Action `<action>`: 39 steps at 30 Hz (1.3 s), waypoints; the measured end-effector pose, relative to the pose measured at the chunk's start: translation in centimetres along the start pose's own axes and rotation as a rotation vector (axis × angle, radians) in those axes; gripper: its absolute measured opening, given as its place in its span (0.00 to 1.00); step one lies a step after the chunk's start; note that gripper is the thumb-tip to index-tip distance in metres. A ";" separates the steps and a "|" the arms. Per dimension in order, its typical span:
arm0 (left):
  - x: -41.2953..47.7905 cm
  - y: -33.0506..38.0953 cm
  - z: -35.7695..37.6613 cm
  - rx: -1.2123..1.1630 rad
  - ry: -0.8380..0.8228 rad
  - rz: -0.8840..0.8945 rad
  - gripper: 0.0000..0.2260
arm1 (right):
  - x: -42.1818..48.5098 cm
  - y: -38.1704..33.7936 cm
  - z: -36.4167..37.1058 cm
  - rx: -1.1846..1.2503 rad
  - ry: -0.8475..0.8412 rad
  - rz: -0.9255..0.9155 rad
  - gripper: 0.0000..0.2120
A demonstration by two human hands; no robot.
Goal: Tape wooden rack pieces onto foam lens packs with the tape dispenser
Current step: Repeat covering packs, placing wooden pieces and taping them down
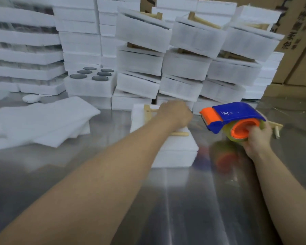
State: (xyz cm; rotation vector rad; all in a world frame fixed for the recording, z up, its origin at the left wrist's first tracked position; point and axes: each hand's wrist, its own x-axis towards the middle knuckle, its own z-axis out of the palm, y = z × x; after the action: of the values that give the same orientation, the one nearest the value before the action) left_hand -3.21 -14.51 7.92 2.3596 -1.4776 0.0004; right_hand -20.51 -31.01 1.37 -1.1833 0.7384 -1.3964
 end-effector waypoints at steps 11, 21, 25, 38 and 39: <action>1.1 2.1 1.5 0.380 -0.245 -0.075 0.21 | 0.5 -0.5 -1.0 -0.089 -0.118 -0.051 0.20; 0.9 0.7 1.8 0.071 -0.126 -0.035 0.15 | 0.4 -0.4 -1.8 -0.273 -0.093 -0.156 0.26; 0.7 0.6 1.8 -0.053 0.001 0.000 0.11 | 0.1 -1.0 -1.2 -0.401 -0.132 -0.234 0.26; 0.3 0.3 1.6 -0.233 0.088 0.057 0.07 | -0.7 -2.5 -1.4 -0.586 0.215 -0.417 0.33; 0.4 0.2 1.7 -0.232 0.091 0.055 0.07 | -0.3 -3.0 -1.9 -0.570 0.272 -0.299 0.30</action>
State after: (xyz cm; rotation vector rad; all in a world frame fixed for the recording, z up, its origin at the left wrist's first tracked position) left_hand -3.57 -15.42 6.47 2.1065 -1.4169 -0.0464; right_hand -23.35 -30.47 3.49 -1.6087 1.2485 -1.6737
